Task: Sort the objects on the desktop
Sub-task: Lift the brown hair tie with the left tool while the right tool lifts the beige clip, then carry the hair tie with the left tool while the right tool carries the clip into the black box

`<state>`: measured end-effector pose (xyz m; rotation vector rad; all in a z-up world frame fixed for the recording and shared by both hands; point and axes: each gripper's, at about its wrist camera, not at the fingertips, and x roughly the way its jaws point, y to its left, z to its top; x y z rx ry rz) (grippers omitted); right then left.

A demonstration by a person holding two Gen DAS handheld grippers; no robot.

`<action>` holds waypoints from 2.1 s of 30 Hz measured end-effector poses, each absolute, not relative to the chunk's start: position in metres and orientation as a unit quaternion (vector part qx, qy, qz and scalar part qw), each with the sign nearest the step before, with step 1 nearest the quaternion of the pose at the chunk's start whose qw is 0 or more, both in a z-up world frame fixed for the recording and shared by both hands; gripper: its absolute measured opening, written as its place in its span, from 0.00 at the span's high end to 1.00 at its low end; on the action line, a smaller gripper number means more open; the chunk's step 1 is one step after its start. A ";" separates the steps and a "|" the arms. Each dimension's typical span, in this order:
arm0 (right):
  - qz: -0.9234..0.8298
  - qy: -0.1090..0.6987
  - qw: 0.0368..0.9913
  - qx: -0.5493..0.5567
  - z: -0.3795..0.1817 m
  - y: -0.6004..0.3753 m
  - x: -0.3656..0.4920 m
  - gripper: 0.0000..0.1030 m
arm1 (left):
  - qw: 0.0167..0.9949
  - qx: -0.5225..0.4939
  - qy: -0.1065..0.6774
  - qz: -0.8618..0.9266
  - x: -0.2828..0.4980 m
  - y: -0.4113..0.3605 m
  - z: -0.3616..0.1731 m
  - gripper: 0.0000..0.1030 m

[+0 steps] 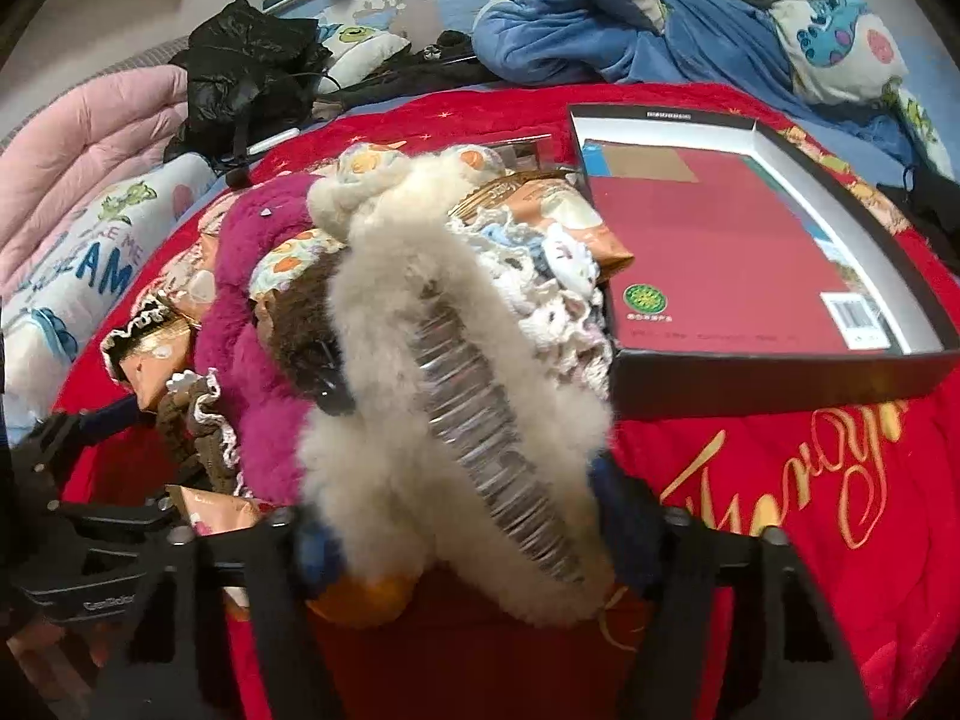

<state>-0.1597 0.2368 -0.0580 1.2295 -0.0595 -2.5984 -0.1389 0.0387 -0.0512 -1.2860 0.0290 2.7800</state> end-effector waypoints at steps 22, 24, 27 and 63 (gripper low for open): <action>-0.904 -0.073 0.134 0.400 -0.043 0.246 -0.130 0.72 | 0.070 -0.344 -0.016 0.936 -0.097 0.034 -0.011 0.90; -0.910 -0.070 0.130 0.387 -0.037 0.248 -0.128 0.72 | 0.073 -0.331 -0.022 0.941 -0.091 0.032 -0.004 0.90; -0.917 -0.077 0.130 0.369 -0.030 0.253 -0.122 0.72 | 0.076 -0.316 -0.035 0.945 -0.081 0.028 0.007 0.91; -0.941 -0.085 0.052 0.324 -0.003 0.365 -0.108 0.71 | 0.173 -0.308 0.019 0.935 -0.128 0.199 0.066 0.90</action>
